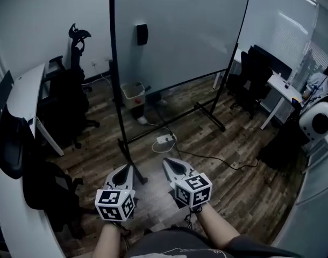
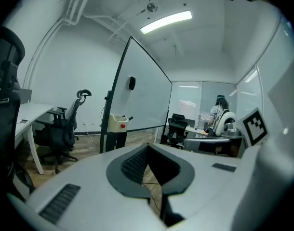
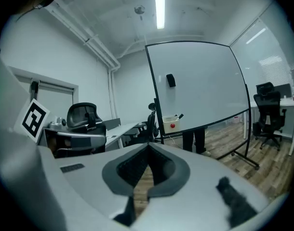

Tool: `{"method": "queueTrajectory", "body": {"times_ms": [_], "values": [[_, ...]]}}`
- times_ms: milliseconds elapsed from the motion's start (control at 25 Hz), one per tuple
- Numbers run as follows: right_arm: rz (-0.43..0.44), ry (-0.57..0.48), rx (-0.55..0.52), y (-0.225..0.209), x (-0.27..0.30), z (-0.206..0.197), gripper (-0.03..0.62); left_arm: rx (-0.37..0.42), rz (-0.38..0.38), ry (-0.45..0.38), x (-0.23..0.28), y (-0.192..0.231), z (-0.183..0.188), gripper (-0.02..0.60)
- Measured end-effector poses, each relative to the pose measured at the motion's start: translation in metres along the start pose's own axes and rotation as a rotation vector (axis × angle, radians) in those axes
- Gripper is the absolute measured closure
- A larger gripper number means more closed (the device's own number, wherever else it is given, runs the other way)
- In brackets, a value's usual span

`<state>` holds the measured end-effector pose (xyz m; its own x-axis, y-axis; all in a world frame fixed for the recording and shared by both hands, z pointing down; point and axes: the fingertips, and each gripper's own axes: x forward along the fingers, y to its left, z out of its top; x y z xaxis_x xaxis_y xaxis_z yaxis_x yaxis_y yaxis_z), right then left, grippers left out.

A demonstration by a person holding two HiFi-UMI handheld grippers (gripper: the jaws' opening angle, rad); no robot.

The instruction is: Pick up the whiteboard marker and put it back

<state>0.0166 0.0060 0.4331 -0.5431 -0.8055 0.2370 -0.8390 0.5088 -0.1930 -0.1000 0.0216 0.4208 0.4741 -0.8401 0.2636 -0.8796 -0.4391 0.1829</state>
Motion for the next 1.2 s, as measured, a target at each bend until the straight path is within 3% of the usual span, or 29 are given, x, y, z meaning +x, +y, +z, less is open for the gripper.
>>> {"method": "queueTrajectory", "body": {"times_ms": [400,680,1000,1200], "values": [[-0.029,-0.08,-0.044,0.029,0.02,0.001,0.571,-0.003,-0.038,0.015,-0.005,0.029,-0.006,0.569],[-0.078,-0.057,-0.027,0.025,0.037,-0.002,0.571,-0.018,-0.046,0.02,0.003,0.053,-0.001,0.569],[-0.106,-0.067,0.02,-0.012,0.075,0.014,0.571,-0.027,-0.034,0.027,0.039,0.075,0.005,0.569],[-0.071,-0.07,0.027,-0.048,0.114,0.02,0.571,-0.025,0.003,0.019,0.075,0.089,0.016,0.569]]}}
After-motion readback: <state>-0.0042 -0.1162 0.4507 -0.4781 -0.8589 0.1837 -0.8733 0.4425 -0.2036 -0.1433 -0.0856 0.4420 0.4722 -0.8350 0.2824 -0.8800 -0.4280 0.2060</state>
